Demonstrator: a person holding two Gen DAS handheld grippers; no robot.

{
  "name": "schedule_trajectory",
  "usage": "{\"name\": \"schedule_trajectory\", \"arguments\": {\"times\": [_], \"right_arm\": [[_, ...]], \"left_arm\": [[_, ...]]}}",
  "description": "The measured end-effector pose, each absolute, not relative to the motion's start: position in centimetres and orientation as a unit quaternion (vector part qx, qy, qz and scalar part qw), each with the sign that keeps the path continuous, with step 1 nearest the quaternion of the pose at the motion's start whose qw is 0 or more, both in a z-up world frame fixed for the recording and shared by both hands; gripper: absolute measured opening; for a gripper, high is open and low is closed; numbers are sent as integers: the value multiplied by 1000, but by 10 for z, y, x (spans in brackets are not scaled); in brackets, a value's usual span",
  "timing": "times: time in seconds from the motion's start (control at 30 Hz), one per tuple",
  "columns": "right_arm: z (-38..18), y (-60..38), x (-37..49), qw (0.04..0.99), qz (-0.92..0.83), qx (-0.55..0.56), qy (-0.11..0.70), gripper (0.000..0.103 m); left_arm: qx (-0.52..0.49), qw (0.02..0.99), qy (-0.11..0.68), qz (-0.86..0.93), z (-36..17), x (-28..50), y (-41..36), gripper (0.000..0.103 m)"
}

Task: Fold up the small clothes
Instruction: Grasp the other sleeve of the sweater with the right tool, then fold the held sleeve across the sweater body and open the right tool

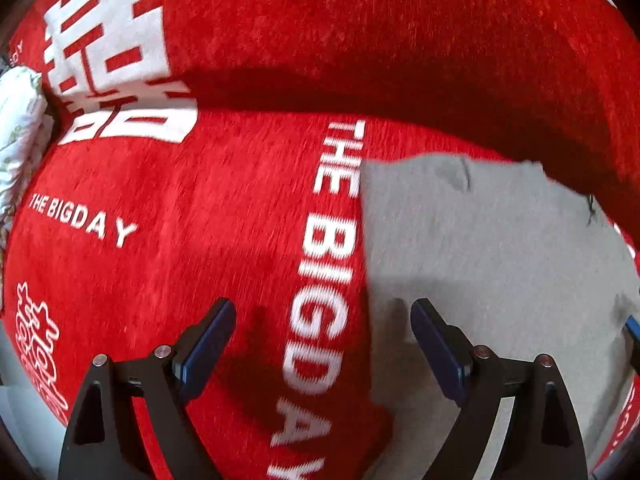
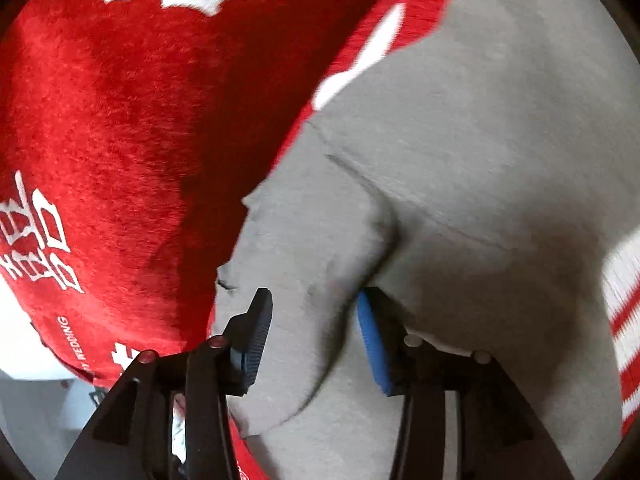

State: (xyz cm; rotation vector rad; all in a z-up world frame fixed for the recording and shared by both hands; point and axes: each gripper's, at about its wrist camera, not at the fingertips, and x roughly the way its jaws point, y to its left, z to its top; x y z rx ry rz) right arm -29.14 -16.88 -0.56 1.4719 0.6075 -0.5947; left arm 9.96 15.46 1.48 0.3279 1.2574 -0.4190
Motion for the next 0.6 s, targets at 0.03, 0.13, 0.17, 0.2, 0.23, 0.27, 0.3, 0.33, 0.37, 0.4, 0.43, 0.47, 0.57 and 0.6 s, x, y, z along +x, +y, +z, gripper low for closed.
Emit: {"name": "schedule_trajectory", "arguments": {"times": [0.03, 0.13, 0.17, 0.2, 0.23, 0.27, 0.3, 0.33, 0.37, 0.4, 0.43, 0.47, 0.57, 0.6], "right_arm": [[-3, -174, -282, 658, -265, 649, 277, 48], [7, -174, -276, 658, -281, 623, 316, 8], [8, -173, -275, 659, -289, 612, 326, 8], [9, -171, -278, 659, -306, 593, 347, 8], [8, -169, -282, 656, -320, 576, 368, 8], [6, -168, -285, 655, -325, 567, 379, 8], [6, -166, -292, 658, -325, 565, 378, 8], [10, -164, -297, 657, -331, 562, 378, 14], [14, -161, -304, 655, -339, 557, 381, 15], [18, -158, -306, 656, -337, 560, 379, 23], [21, -149, -305, 663, -306, 578, 366, 32], [18, -142, -298, 667, -275, 592, 358, 35], [14, -95, -257, 675, -167, 619, 364, 38], [8, -73, -235, 670, -126, 632, 368, 38]], "left_arm": [[152, 774, 583, -193, 14, 102, 151, 90], [170, 774, 578, -195, 11, 102, 144, 90], [180, 773, 577, -194, 8, 100, 143, 90], [185, 771, 578, -193, 6, 99, 144, 90], [190, 768, 581, -192, 2, 97, 146, 90], [190, 765, 584, -191, 0, 97, 148, 90], [185, 762, 591, -190, -1, 98, 153, 90], [178, 761, 594, -191, 0, 100, 157, 90], [171, 761, 595, -192, 2, 103, 161, 90], [168, 761, 596, -194, 3, 105, 162, 90], [160, 760, 596, -201, 5, 111, 165, 90], [155, 759, 598, -207, 6, 115, 165, 90], [145, 753, 603, -221, 8, 128, 160, 90], [141, 748, 608, -226, 7, 132, 156, 90]]}}
